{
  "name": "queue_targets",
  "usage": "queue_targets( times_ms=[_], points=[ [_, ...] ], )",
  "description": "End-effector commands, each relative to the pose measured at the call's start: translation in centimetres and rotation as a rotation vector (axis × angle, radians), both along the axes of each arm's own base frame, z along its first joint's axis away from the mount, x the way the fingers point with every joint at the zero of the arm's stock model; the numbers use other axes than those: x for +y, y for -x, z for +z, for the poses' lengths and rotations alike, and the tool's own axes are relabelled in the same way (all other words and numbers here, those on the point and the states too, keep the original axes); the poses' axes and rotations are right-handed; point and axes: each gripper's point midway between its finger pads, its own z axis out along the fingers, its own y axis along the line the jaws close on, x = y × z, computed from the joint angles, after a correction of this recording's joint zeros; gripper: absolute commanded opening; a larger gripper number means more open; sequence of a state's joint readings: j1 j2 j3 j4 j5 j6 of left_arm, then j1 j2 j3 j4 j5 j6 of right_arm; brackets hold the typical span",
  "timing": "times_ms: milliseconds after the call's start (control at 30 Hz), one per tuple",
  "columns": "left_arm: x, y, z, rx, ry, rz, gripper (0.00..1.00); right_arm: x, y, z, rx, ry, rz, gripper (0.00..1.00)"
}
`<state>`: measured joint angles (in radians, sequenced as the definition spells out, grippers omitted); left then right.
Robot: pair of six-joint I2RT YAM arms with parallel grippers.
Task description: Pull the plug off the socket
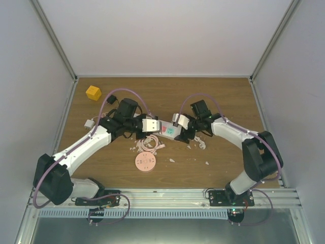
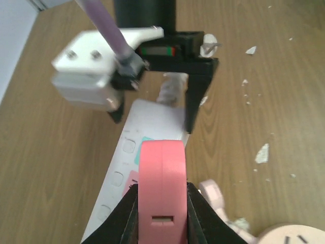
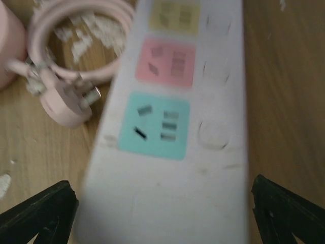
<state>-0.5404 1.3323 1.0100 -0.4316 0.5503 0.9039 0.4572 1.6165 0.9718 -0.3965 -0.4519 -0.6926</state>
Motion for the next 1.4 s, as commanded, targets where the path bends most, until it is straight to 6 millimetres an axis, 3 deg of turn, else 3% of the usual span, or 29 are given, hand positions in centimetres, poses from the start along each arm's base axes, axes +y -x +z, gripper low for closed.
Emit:
queue_targets(
  times_ms=[0, 100, 233, 300, 500, 767, 867, 1067, 1367],
  points=[
    [0.8, 2.5, 0.3, 0.108, 0.024, -0.003, 0.16, 2.1, 0.2, 5.6, -0.070, -0.137, 0.067, 0.97],
    [1.4, 3.0, -0.2, 0.119, 0.010, 0.012, 0.16, 2.3, 0.7, 6.5, -0.083, -0.155, 0.086, 0.98],
    [1.9, 3.1, -0.1, 0.107, 0.012, 0.034, 0.16, 1.7, 0.3, 5.8, -0.106, -0.112, 0.077, 0.97],
    [2.0, 3.3, -0.1, 0.126, 0.021, 0.034, 0.16, 2.0, 0.8, 6.8, -0.103, -0.139, 0.090, 0.96],
    [1.7, 5.6, -1.4, 0.239, 0.051, -0.034, 0.17, 3.9, 4.1, 11.0, -0.125, -0.258, 0.189, 0.84],
    [1.1, 6.8, -1.7, 0.314, 0.098, -0.069, 0.17, 7.0, 8.9, 13.8, -0.136, -0.321, 0.324, 0.61],
    [1.0, 6.8, -1.6, 0.320, 0.107, -0.066, 0.18, 7.7, 9.9, 13.9, -0.112, -0.336, 0.352, 0.57],
    [0.8, 6.4, -1.6, 0.317, 0.113, -0.062, 0.18, 8.7, 11.1, 12.2, -0.058, -0.320, 0.381, 0.50],
    [0.9, 6.2, -1.5, 0.302, 0.114, -0.048, 0.19, 9.6, 10.2, 11.0, -0.034, -0.293, 0.336, 0.38]
  ],
)
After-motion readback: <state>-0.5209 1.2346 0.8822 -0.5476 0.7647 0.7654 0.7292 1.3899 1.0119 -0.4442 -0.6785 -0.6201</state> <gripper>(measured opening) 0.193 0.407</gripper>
